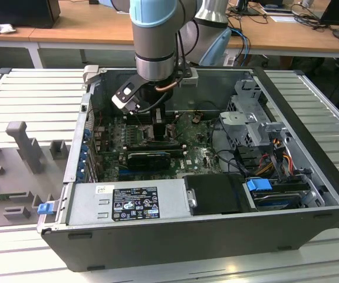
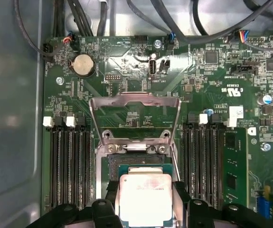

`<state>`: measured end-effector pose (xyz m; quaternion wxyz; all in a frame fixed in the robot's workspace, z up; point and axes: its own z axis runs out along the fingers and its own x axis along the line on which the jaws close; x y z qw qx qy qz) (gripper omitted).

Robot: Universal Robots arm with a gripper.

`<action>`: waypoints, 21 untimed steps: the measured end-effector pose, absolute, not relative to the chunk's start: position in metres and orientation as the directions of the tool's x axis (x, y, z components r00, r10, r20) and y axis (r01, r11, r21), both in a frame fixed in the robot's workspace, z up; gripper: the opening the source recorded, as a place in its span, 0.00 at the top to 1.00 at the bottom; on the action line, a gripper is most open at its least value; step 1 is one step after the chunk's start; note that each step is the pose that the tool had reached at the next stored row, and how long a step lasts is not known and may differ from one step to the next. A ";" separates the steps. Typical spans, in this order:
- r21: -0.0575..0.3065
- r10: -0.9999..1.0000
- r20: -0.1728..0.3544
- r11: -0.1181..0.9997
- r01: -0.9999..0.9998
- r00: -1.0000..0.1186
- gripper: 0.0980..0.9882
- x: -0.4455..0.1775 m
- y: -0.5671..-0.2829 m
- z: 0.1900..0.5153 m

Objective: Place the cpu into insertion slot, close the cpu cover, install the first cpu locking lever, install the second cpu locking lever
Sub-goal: 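Place the cpu into insertion slot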

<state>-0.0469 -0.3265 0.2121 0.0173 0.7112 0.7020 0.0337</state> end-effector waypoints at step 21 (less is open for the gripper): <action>0.070 1.000 0.023 -0.014 0.997 0.012 0.51 -0.044 -0.321 0.201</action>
